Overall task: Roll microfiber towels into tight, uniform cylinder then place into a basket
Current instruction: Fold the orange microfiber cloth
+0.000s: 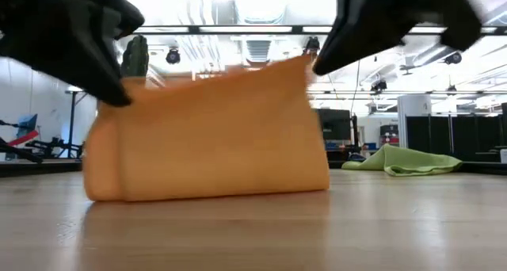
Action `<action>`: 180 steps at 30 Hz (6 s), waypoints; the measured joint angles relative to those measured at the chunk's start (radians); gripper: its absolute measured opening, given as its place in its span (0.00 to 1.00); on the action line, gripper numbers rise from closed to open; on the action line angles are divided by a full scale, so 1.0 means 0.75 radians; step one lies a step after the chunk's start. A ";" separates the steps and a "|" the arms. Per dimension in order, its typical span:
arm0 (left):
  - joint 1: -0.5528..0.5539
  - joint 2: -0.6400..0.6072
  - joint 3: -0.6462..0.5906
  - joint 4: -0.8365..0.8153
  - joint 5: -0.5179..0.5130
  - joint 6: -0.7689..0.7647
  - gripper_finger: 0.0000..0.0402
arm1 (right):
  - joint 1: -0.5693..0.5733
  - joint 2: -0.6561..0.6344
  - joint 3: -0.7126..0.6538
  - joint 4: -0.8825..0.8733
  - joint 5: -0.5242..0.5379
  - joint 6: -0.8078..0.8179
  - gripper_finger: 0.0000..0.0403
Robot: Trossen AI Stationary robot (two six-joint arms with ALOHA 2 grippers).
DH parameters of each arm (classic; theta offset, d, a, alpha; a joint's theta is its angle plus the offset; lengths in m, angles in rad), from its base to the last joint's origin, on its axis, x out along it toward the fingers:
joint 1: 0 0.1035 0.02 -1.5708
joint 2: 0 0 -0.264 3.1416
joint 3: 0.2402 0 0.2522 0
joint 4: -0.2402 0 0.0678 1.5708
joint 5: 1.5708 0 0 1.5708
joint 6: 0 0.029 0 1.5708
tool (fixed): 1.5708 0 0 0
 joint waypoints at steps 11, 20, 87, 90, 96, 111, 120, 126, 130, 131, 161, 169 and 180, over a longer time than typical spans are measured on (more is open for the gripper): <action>0.013 -0.001 -0.007 -0.004 0.005 -0.005 0.00 | -0.089 0.003 -0.028 -0.003 -0.004 -0.025 0.02; 0.014 0.010 -0.016 0.115 0.080 -0.031 0.00 | -0.101 0.002 -0.141 0.180 -0.235 -0.195 0.11; -0.019 0.079 -0.022 0.191 0.130 -0.029 0.00 | -0.665 0.269 -0.090 0.751 -1.621 -0.294 0.42; -0.019 0.079 -0.022 0.191 0.130 -0.030 0.00 | -0.661 0.257 -0.090 0.679 -1.611 -0.430 0.42; -0.020 0.079 -0.023 0.191 0.130 -0.031 0.00 | -0.639 0.255 -0.092 0.643 -1.609 -0.559 0.46; -0.020 0.079 -0.026 0.192 0.130 -0.058 0.00 | -0.635 0.254 -0.092 0.665 -1.376 -0.616 0.44; -0.021 0.079 -0.027 0.191 0.130 -0.058 0.00 | -0.624 0.254 -0.092 0.702 -1.322 -0.674 0.20; -0.028 0.079 -0.027 0.172 0.130 -0.049 0.00 | -0.579 0.208 -0.092 0.674 -1.321 -0.684 0.03; -0.050 0.069 0.006 0.071 0.091 -0.053 0.00 | -0.516 0.093 -0.092 0.597 -1.233 -0.652 0.02; -0.056 0.060 0.020 0.054 0.085 -0.053 0.00 | -0.490 0.052 -0.092 0.557 -1.175 -0.645 0.02; -0.097 -0.261 0.544 -0.210 -0.536 0.706 0.00 | 0.078 -0.571 0.057 0.337 -0.059 -0.705 0.02; 0.111 -0.283 0.303 -0.235 -0.457 0.557 0.00 | -0.160 -0.534 -0.084 0.228 -0.203 -0.504 0.02; 0.455 -0.316 0.052 -0.238 -0.496 0.542 0.00 | -0.673 -0.521 -0.283 0.474 -0.409 -0.682 0.02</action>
